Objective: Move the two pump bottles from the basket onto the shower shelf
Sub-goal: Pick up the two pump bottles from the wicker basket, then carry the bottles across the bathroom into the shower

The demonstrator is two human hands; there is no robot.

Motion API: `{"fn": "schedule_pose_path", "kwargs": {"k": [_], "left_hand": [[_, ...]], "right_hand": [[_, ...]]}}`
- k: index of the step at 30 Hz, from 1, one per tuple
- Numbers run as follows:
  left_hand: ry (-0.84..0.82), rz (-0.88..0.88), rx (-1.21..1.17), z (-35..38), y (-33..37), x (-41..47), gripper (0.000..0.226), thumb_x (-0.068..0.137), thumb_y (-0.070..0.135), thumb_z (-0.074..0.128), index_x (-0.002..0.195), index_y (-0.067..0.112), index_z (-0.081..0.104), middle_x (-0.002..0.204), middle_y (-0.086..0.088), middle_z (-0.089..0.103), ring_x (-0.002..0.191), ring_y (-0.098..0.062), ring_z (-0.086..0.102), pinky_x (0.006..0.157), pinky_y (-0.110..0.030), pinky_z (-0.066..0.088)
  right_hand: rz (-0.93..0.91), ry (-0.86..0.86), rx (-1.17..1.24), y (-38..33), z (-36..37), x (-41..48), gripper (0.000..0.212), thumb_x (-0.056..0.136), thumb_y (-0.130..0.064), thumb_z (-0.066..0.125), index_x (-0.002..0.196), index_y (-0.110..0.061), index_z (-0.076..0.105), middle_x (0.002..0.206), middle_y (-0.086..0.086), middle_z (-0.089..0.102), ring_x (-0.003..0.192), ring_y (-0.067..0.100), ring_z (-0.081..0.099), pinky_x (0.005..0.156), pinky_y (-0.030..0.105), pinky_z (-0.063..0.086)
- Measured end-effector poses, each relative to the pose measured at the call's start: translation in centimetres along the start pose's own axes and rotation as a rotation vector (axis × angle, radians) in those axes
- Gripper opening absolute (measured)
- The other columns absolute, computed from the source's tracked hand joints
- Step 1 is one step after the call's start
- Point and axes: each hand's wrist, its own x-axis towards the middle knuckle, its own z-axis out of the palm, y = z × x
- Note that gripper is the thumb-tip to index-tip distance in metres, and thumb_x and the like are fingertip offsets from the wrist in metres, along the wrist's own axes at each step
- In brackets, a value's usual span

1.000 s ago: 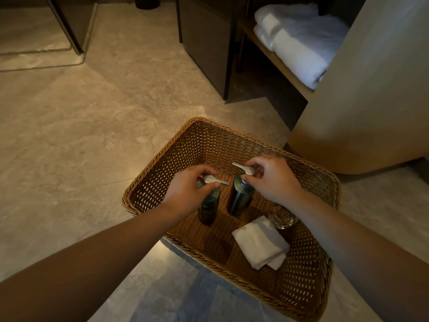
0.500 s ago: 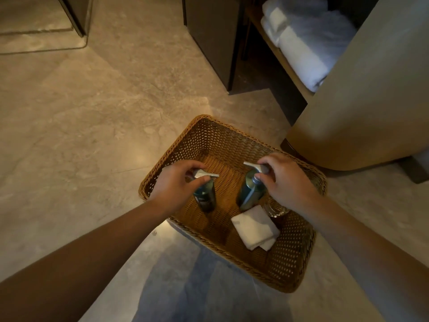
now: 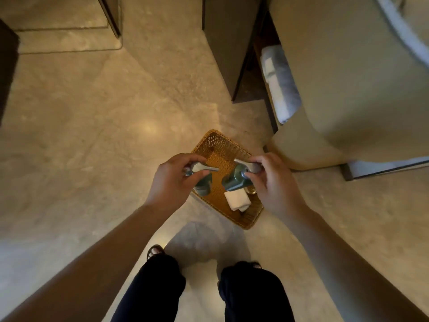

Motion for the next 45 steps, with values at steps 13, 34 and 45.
{"fn": "schedule_pose_path", "kwargs": {"k": [13, 34, 45], "left_hand": [[0.13, -0.007, -0.066, -15.2, 11.5, -11.7, 0.035, 0.072, 0.021, 0.074, 0.083, 0.051, 0.059, 0.088, 0.025, 0.063, 0.087, 0.008, 0.056, 0.063, -0.006, 0.047], [0.325, -0.217, 0.005, -31.4, 3.2, -17.4, 0.023, 0.07, 0.028, 0.077, 0.086, 0.041, 0.065, 0.09, 0.018, 0.065, 0.083, 0.001, 0.059, 0.065, -0.011, 0.048], [0.482, -0.309, -0.025, -38.1, -0.5, -11.1, 0.028, 0.071, 0.029, 0.074, 0.084, 0.049, 0.059, 0.093, 0.018, 0.063, 0.085, -0.002, 0.059, 0.069, -0.023, 0.053]], "right_hand": [[0.04, -0.02, 0.2, -19.8, -8.3, -4.6, 0.033, 0.082, -0.019, 0.066, 0.114, -0.022, 0.059, 0.102, -0.013, 0.06, 0.09, -0.008, 0.057, 0.072, 0.003, 0.043], [-0.091, -0.238, 0.269, -35.4, 3.6, -0.2, 0.026, 0.077, -0.019, 0.071, 0.1, -0.026, 0.062, 0.098, -0.019, 0.058, 0.089, -0.002, 0.056, 0.068, 0.009, 0.047], [-0.175, -0.398, 0.287, -39.8, 9.4, 11.5, 0.024, 0.077, -0.017, 0.071, 0.098, -0.027, 0.065, 0.094, -0.02, 0.057, 0.082, -0.003, 0.054, 0.063, 0.009, 0.046]]}}
